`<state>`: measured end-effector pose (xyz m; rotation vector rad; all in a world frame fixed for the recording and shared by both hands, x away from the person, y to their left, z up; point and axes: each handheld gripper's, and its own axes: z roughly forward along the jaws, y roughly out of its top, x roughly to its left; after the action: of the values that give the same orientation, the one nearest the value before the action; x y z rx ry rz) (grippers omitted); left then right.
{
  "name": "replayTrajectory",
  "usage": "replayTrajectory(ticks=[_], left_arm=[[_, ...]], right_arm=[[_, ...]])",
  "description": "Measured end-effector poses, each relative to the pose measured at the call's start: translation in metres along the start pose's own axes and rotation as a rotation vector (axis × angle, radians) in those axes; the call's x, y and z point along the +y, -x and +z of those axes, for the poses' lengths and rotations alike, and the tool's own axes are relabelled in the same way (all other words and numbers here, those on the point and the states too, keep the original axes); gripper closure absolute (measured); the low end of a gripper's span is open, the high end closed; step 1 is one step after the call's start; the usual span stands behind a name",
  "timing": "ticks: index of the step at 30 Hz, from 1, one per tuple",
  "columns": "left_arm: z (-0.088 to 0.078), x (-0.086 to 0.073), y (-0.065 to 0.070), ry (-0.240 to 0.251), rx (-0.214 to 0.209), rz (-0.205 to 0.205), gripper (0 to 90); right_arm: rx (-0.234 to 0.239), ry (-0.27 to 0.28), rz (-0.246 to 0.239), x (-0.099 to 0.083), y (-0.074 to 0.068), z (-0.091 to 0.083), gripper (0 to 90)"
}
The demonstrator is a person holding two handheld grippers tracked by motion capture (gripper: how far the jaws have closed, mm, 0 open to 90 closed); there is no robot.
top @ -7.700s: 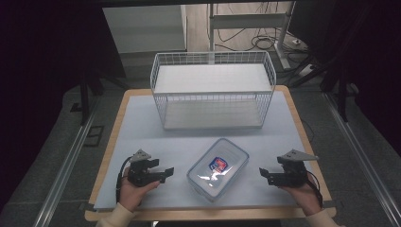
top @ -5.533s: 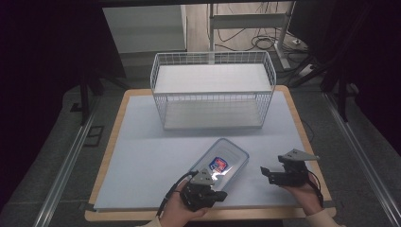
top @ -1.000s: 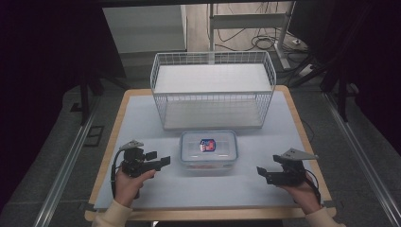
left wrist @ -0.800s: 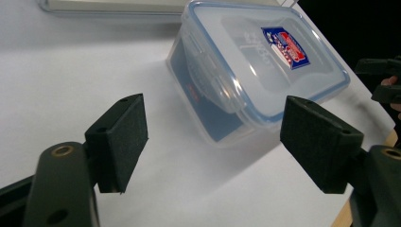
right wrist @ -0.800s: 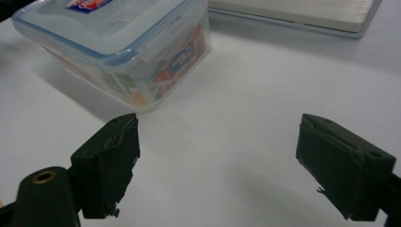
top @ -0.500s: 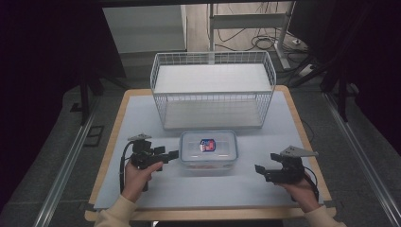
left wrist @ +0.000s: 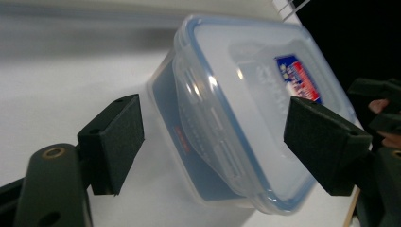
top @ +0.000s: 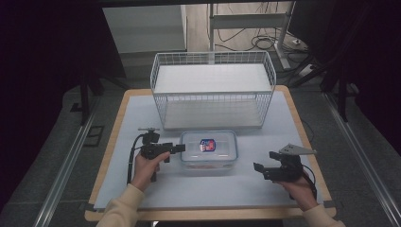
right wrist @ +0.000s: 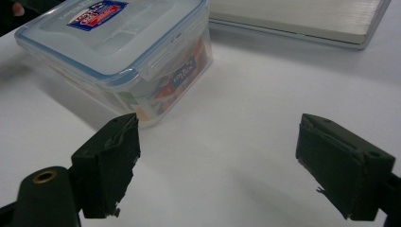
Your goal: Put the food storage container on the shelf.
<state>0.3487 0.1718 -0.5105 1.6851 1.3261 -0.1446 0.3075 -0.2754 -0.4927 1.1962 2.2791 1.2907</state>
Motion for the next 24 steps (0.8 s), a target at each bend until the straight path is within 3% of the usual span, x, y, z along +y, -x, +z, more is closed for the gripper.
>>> replayTrajectory(ticks=[5, 8, 16, 18, 22, 23, 24], left_arm=[[0.006, -0.001, 0.000, -0.030, -0.051, -0.009, 22.6], [0.009, -0.002, 0.000, -0.048, -0.058, -0.009, 22.5], [0.020, -0.006, -0.002, -0.080, -0.136, -0.048, 22.7], [0.020, -0.006, -0.001, -0.081, -0.128, -0.047, 22.0], [0.019, -0.006, -0.003, -0.073, -0.138, -0.059, 24.7], [0.018, -0.006, -0.003, -0.073, -0.138, -0.059, 25.4], [0.018, -0.006, -0.003, -0.073, -0.138, -0.059, 25.4]], right_arm=[[-0.002, -0.005, -0.004, -0.001, 0.000, 0.001, 14.6], [-0.004, -0.007, -0.012, -0.001, 0.000, 0.001, 14.6], [-0.007, -0.009, -0.013, -0.001, 0.000, 0.002, 14.6], [-0.003, -0.009, -0.007, 0.000, 0.000, 0.002, 14.5], [0.026, -0.003, 0.018, 0.009, 0.000, 0.003, 13.6], [0.072, 0.002, 0.059, 0.017, 0.000, 0.005, 12.6], [0.072, 0.002, 0.059, 0.017, 0.000, 0.005, 12.6]])
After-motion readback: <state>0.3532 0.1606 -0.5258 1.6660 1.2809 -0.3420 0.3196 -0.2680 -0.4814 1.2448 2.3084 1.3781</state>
